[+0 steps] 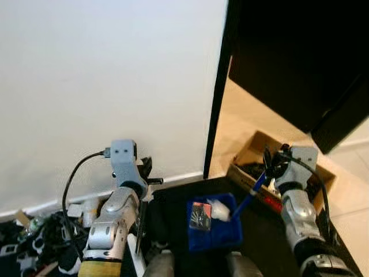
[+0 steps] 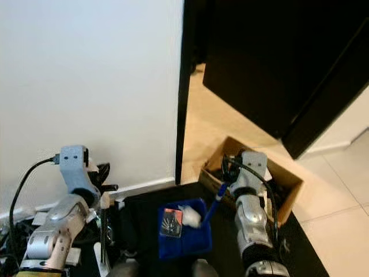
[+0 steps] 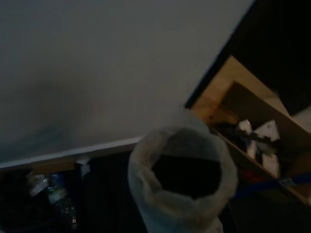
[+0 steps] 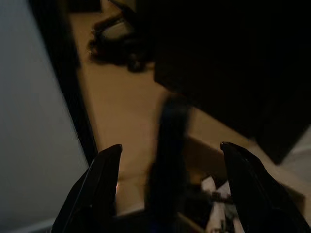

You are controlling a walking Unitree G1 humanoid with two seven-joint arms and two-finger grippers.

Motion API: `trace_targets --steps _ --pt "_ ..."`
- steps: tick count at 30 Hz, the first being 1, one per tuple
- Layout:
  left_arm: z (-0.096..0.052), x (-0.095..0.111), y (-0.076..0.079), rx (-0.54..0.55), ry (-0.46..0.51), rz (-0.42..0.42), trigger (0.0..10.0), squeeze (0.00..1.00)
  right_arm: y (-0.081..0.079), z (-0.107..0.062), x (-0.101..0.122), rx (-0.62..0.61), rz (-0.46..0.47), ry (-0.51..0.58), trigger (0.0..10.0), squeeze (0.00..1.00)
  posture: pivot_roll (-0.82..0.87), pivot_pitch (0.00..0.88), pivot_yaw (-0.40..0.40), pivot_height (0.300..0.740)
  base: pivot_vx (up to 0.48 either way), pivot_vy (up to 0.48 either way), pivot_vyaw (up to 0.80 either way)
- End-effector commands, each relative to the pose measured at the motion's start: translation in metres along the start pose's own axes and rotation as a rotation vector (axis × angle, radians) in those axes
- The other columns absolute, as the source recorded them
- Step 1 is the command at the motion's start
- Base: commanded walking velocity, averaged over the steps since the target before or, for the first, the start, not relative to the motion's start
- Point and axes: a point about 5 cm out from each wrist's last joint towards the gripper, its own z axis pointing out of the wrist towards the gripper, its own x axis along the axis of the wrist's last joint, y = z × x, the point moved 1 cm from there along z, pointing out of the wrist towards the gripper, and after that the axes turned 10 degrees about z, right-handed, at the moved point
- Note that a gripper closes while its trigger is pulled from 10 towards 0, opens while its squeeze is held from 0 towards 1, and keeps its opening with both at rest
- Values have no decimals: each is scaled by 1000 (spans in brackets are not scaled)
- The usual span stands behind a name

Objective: Sweep floor

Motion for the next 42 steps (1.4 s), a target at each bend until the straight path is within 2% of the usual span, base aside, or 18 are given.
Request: trace_targets --steps 1,5,7,11,14,16,20,24,26,29,31,35,38,40,42 --pt "2 1 1 1 10 18 10000 0 -5 -9 -1 5 21 15 10000 0 117 138 11 740 0 0 0" --pt "4 1 1 -3 10 24 10000 0 -10 -18 -6 27 20 3 10000 0 110 134 9 740 0 0 0" --pt "4 -1 0 2 -1 47 10000 0 -15 -30 -14 64 14 -37 10000 0 102 126 9 740 0 0 0" --pt "-4 -17 -24 124 -121 208 10000 0 -15 -43 -27 105 -15 -106 10000 0 109 117 8 740 0 0 0" --pt "-10 -20 -40 209 -149 258 10000 0 -15 -45 -32 122 -30 -141 10000 0 115 113 6 740 0 0 0" --pt "-12 -21 -44 227 -146 269 10000 0 -16 -46 -35 133 -27 -162 10000 0 120 112 5 740 0 0 0" --pt "-27 -34 -48 242 -221 320 10000 0 -12 -51 -42 130 -41 -202 10000 0 139 106 4 740 0 0 0" --pt "-38 -48 -43 222 -289 264 10000 0 -6 -51 -45 109 -49 -223 10000 0 144 102 10 740 0 0 0" --pt "-42 -66 -38 207 -334 205 10000 0 -5 -52 -48 108 -54 -238 10000 0 143 100 11 740 0 0 0" --pt "-40 -79 -31 155 -264 168 10000 0 -4 -55 -54 105 -34 -270 10000 0 139 96 9 740 0 0 0" --pt "-36 -89 -29 131 -198 120 10000 0 -8 -61 -63 128 19 -324 10000 0 139 91 5 740 0 0 0" --pt "-32 -101 -41 185 -187 116 10000 0 -16 -72 -74 201 23 -387 10000 0 119 82 6 740 0 0 0" --pt "-32 -105 -42 177 -190 122 10000 0 -18 -75 -78 233 -7 -410 10000 0 112 78 7 740 0 0 0" --pt "-31 -106 -41 164 -188 94 10000 0 -18 -75 -80 245 -7 -424 10000 0 109 73 8 740 0 0 0" --pt "-29 -108 -40 165 -184 31 10000 0 -17 -73 -82 260 -24 -446 10000 0 105 65 5 740 0 0 0"
